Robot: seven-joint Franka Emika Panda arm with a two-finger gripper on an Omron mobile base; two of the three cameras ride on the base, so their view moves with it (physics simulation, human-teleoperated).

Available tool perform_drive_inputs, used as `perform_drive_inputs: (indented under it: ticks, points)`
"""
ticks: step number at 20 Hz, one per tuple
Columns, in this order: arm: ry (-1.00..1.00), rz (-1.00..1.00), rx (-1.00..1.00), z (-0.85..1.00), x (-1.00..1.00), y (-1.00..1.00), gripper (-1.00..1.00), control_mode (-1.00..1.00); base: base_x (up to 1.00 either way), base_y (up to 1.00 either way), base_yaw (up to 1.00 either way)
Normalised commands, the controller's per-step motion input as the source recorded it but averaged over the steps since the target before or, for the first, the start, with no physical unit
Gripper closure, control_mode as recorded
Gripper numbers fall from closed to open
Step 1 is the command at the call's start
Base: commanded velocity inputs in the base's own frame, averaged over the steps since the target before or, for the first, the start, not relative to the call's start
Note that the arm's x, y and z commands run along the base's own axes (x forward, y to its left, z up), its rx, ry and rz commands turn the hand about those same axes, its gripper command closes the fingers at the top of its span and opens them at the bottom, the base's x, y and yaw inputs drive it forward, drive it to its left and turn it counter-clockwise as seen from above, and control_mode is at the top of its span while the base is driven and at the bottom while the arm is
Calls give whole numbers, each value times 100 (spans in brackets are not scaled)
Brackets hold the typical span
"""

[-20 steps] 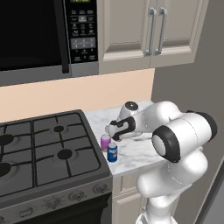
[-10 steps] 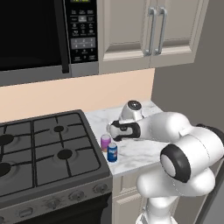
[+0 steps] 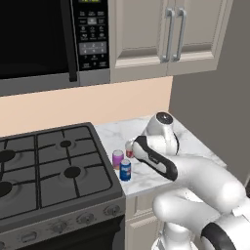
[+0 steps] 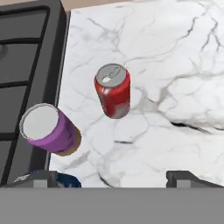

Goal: Four empty soda cans are scattered around the kitchen. Gather all the cans and cluster them next to the stove for recycling.

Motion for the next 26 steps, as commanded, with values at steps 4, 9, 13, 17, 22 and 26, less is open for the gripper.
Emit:
perform_drive_inputs:
  ticks: [4, 9, 13, 17, 22, 26]
  points:
    - [1, -5, 1, 41, -96, 0, -100, -100, 0, 0, 0]
    - [9, -9, -2, 61, -77, -5, -100, -100, 0, 0, 0]
    - [12, -9, 0, 57, -64, -4, -100, -100, 0, 0, 0]
    - [5, -5, 0, 31, -77, 0, -100, -100, 0, 0, 0]
    - [-6, -1, -1, -6, -81, 0, -100, -100, 0, 0, 0]
    - [-7, 0, 0, -6, -46, 0, -100, -100, 0, 0, 0]
